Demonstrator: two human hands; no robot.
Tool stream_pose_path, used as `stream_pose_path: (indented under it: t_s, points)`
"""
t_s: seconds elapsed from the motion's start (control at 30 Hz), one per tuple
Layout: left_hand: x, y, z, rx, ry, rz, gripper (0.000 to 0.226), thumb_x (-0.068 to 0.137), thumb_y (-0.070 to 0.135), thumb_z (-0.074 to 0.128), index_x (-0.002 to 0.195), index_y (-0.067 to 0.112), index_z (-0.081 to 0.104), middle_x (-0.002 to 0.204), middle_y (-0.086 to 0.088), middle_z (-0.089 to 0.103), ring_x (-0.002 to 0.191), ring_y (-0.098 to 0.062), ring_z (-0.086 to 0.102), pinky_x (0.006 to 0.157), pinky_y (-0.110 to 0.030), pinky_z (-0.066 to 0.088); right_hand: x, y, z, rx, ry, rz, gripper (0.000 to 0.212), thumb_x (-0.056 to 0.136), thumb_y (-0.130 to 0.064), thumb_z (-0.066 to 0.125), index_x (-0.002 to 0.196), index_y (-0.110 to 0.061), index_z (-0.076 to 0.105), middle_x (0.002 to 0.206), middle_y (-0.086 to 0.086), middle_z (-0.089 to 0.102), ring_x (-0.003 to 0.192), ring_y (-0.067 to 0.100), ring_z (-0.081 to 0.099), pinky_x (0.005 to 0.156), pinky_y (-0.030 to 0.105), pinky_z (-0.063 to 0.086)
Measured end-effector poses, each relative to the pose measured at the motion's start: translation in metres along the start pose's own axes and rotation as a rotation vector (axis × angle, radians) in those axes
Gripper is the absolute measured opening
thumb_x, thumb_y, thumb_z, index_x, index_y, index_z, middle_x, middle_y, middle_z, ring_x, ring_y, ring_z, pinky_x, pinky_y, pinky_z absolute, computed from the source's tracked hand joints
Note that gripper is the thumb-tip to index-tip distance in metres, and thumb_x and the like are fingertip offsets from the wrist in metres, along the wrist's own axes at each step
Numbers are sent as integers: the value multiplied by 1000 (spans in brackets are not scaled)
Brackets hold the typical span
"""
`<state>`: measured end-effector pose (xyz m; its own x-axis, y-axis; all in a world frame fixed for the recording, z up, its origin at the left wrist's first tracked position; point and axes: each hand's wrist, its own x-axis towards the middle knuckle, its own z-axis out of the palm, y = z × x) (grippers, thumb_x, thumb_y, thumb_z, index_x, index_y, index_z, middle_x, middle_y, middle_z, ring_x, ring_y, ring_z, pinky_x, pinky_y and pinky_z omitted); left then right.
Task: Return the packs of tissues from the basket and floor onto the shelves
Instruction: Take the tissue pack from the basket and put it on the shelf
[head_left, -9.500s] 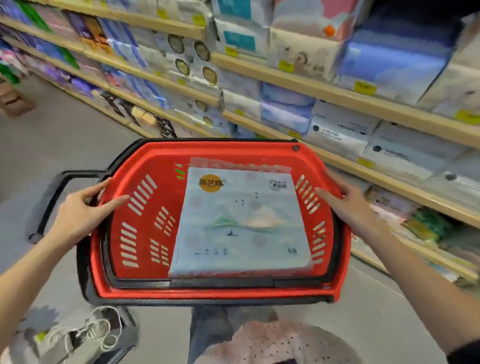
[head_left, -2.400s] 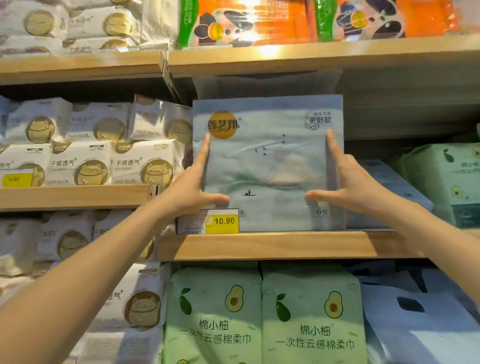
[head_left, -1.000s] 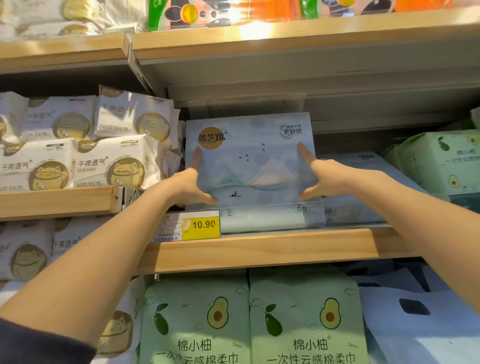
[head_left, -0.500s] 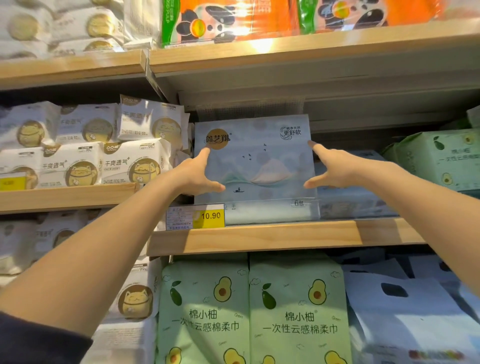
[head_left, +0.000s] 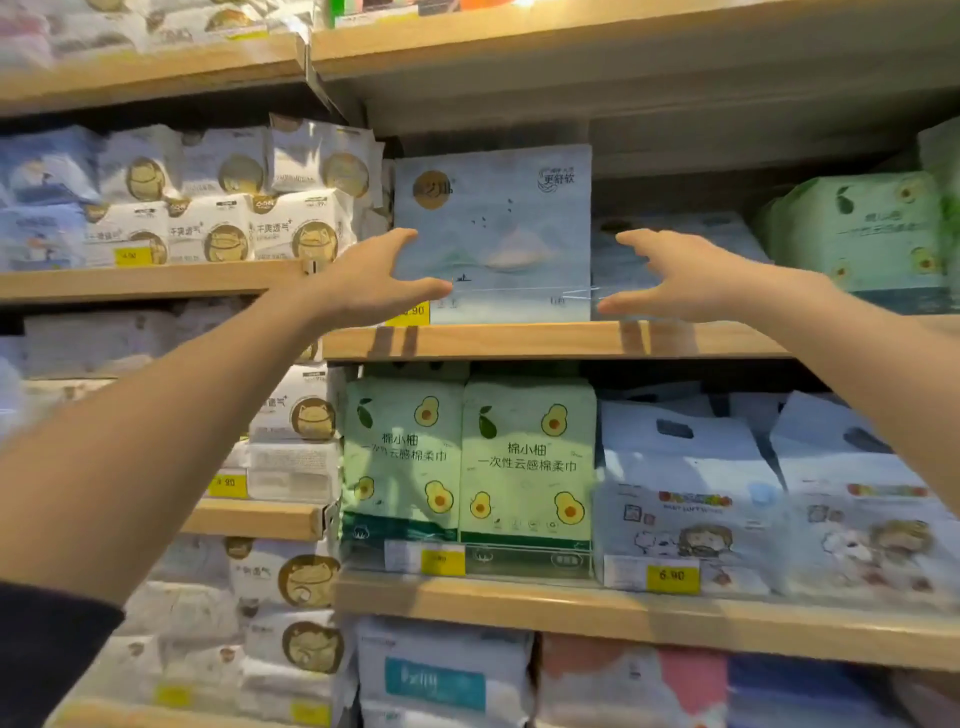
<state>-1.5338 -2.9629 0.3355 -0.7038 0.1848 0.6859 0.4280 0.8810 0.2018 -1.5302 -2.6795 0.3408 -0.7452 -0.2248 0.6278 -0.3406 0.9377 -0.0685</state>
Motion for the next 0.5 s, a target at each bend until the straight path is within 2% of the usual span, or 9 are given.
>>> stream_pose_path:
  t_s: [0.23,0.37,0.5]
  points:
    - [-89,14,8,-92,-123,-47,79,85,41,61,147,15,20,151,-12,30,135,-30,33,110,-43,31,-91,-2,12,118,-16,7,79,79,-41,65,143,-18,24,146,10,35,131,28,36,103,39,32]
    - [-137,16,22,-159,-217,-89,87,76,54,64,146,23,21,150,-8,33,134,-27,36,109,-44,32,-151,-9,30,183,-60,49,79,79,-35,66,143,-14,24,146,13,35,131,29,37,104,37,32]
    - [-190,17,43,-191,-285,-95,79,83,37,64,147,22,21,151,-8,30,135,-27,34,106,-40,32,-209,-17,50,234,-135,135,82,79,-35,67,144,-14,22,149,11,31,135,27,32,107,38,29]
